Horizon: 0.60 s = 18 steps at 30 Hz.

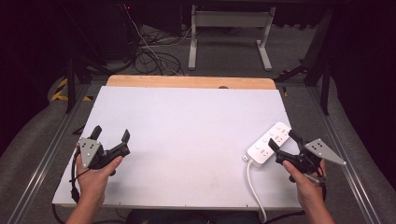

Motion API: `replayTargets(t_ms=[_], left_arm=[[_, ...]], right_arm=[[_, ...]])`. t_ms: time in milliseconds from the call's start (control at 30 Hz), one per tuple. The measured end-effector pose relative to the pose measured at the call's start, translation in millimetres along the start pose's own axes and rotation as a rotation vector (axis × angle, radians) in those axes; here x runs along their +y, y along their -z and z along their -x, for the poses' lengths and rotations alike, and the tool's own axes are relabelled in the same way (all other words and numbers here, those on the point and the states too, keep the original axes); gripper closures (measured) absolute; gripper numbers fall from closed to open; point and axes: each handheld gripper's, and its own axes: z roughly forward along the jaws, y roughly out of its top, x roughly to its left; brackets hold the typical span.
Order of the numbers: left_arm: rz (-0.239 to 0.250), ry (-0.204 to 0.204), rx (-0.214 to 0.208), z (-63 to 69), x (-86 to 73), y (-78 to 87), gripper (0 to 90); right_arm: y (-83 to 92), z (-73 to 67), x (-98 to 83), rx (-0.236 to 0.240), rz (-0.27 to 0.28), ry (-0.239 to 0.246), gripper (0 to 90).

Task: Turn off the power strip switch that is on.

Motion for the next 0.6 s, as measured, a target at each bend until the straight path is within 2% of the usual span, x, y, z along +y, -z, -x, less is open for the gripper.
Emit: replayTargets(t_ms=[600], left_arm=[[-0.003,-0.010,-0.009,2.4,0.2,-3.0,4.6]], right_arm=[[3.6,0.0,-0.2,-0.009,0.004,0.016,13.3]])
